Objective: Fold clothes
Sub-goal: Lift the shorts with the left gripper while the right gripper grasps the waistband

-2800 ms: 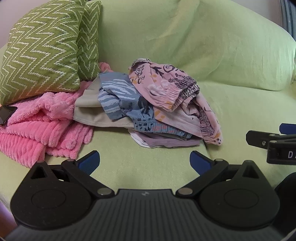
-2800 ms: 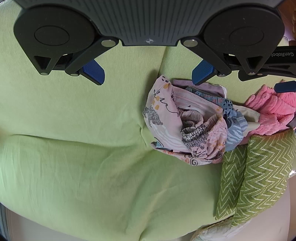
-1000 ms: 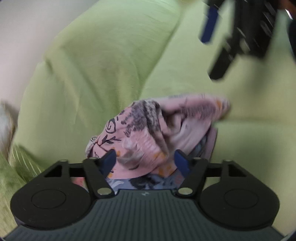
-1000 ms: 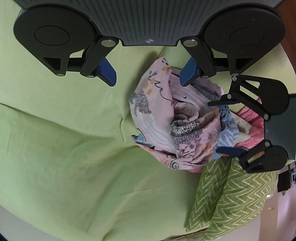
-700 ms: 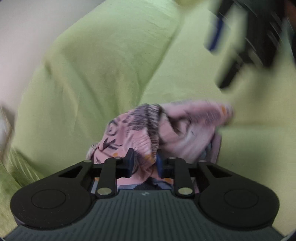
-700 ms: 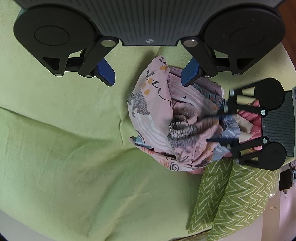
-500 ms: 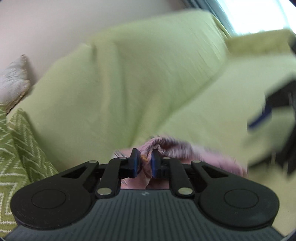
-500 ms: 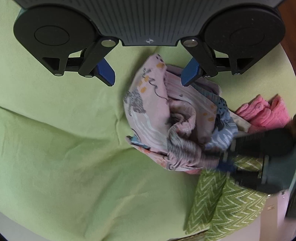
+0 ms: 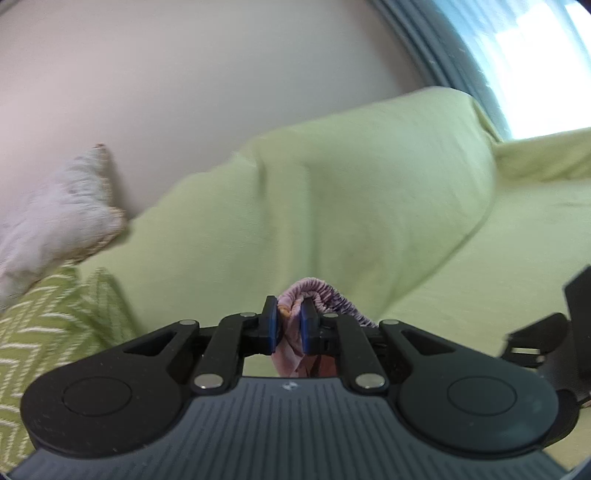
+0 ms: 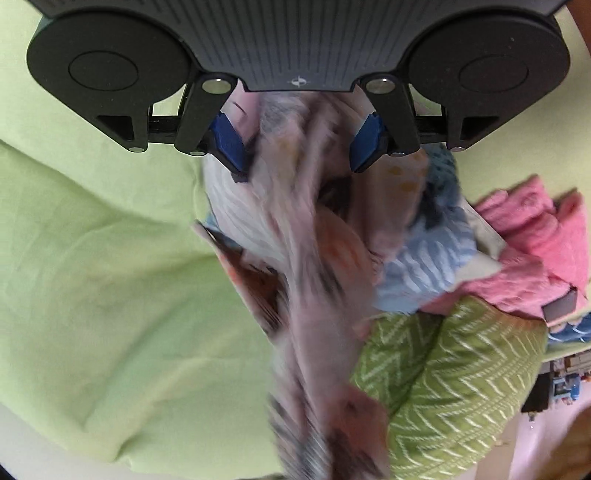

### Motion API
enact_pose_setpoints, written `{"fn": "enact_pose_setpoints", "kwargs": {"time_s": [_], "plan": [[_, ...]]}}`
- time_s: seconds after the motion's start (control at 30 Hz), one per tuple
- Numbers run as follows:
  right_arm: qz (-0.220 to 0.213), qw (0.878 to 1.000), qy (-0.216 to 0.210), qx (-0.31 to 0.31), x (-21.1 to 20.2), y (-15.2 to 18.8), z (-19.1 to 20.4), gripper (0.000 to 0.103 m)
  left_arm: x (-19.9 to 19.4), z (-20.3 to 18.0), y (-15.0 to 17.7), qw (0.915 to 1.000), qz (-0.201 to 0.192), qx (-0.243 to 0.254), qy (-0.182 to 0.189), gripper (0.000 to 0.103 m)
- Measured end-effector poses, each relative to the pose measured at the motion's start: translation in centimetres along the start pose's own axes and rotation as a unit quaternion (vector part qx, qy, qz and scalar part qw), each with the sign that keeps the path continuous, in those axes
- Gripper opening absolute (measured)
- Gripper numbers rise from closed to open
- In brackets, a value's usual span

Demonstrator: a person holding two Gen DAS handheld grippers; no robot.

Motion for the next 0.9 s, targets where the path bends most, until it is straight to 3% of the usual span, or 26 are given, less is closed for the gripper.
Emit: {"fn": "enact_pose_setpoints", "kwargs": {"time_s": [0.17,0.37,0.43,0.5,0.53,0.6,0.9], "plan": [[0.012,0.999,0.015,0.03,-0.1,1.7,-2.3,0.064,-0.4,0.4,0.9,0.9999,0.011,-0.002,-0.006,0.01],[-0.029,0.998,0.045,-0.036,-2.5,2.7,-0.9,0.062,-0.1,-0.2,1.4,0.9999,0.014,-0.007,-0.002,0.01],[-0.035,0.995,0.064,-0.067,-3.1,3.0,-0.2,0.051,-0.2,-0.3,1.3,0.9999,0.012,-0.009,-0.003,0.01],[-0.036,0.992,0.079,-0.09,-3.4,3.0,0.2,0.048,-0.3,-0.4,1.4,0.9998,0.012,-0.018,0.001,0.01],[-0.038,0.991,0.085,-0.097,-3.5,3.0,0.3,0.04,-0.4,-0.4,1.4,0.9997,0.012,-0.019,0.001,0.01],[-0.028,0.992,0.081,-0.095,-3.5,2.9,0.3,0.035,-0.7,-0.6,1.5,0.9997,0.014,-0.019,0.002,0.01],[0.011,0.995,0.067,-0.073,-2.5,2.3,1.8,0.038,-2.0,-0.8,0.9,0.9996,0.012,-0.024,0.011,0.01]]}}
Point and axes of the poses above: each gripper's, at about its wrist camera, not at the fingertips, and x roughly the way its jaws point, z to its left, y to its underside, the point moved 2 cm from there along x, roughly the way its jaws point, and after that the axes turned 9 degrees about z, right-handed, at the moved point
